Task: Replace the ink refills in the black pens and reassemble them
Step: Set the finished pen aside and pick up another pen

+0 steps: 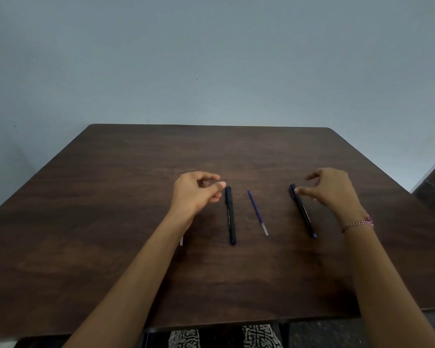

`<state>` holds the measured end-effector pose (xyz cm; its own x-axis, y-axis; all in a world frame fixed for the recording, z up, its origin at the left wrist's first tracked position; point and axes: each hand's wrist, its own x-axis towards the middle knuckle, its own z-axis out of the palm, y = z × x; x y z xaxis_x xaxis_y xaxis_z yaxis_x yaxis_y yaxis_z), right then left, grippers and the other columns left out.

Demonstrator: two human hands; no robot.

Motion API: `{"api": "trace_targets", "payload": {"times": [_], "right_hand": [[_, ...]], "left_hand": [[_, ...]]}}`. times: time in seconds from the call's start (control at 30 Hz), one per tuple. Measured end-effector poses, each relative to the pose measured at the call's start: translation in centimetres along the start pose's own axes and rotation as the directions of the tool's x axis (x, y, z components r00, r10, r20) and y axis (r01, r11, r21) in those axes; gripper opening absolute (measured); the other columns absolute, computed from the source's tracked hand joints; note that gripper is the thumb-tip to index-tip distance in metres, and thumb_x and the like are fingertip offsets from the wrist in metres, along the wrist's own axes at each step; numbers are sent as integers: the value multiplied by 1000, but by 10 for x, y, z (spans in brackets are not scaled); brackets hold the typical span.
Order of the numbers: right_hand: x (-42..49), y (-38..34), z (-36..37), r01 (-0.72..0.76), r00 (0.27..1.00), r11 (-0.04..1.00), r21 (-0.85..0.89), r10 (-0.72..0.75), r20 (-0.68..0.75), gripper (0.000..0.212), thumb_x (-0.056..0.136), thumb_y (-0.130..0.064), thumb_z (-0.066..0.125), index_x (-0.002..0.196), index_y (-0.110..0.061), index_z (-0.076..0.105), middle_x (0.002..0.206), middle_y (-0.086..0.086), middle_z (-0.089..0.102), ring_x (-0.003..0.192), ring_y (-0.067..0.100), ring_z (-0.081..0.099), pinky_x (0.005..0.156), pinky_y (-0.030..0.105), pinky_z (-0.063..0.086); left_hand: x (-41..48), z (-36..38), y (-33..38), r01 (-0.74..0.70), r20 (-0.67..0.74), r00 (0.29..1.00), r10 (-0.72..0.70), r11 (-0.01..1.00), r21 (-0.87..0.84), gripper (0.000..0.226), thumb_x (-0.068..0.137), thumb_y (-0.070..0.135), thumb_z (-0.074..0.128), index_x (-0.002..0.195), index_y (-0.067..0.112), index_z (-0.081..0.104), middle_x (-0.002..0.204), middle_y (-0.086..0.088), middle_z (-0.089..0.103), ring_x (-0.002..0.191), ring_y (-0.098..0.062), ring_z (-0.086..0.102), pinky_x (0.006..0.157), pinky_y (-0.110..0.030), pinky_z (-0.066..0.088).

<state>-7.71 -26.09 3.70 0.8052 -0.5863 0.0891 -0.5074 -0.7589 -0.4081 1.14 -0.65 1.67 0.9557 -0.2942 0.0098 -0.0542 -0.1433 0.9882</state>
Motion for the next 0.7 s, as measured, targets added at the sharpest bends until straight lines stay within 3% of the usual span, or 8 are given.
{"api": "trace_targets", "payload": {"times": [0.1,0.2,0.27,0.33,0.47,0.6,0.7], "right_hand": [[-10,-21,-2,77,994,992,99,-69,-81,42,72,-33,78,106,-10,66,101,16,68,97,29,63,88,35,47],[-17,-46,1,154,987,978,138,-146,-68,35,75,-31,76,103,-13,67,93,13,70,91,23,65,85,28,50],[-20,-63,7,188,982,960,207,-187,-25,25,76,-31,75,95,-18,66,69,2,67,68,9,66,64,13,47],[-21,-80,19,210,972,950,232,-229,56,18,76,-31,74,87,-23,62,62,-8,61,57,0,62,51,6,39],[-19,-106,46,260,935,925,275,-313,168,21,74,-31,76,86,-18,64,64,-5,66,55,2,65,54,11,47],[-17,-114,71,320,941,935,155,-332,59,28,72,-33,77,89,-17,62,72,-8,54,69,7,51,56,17,36],[-15,-111,81,296,953,941,165,-304,19,27,74,-30,75,92,-18,59,82,-5,51,76,11,46,49,15,27]], "left_hand": [[1,0,0,6,4,1000,-6,1000,18,19,78,11,73,97,8,69,75,-6,69,71,-14,70,70,-30,59],[2,-1,-2,14,4,1000,-14,999,35,18,79,11,72,96,10,69,76,-6,70,72,-14,71,71,-31,60],[3,-1,-2,19,-2,1000,-19,999,42,17,79,11,72,96,10,69,76,-5,70,72,-13,71,70,-30,60],[4,-1,-3,30,0,1000,-30,998,63,15,79,11,71,94,12,69,77,-4,70,72,-12,71,70,-29,60],[4,1,-4,46,14,999,-48,993,112,10,81,12,70,89,16,68,75,-2,71,66,-8,70,64,-24,59],[2,4,-5,64,47,996,-71,988,141,8,82,10,68,89,13,68,72,-2,70,65,-9,70,63,-25,59],[2,4,-6,74,64,994,-84,987,141,10,82,8,68,92,10,68,73,-4,70,67,-10,69,64,-26,59]]}}
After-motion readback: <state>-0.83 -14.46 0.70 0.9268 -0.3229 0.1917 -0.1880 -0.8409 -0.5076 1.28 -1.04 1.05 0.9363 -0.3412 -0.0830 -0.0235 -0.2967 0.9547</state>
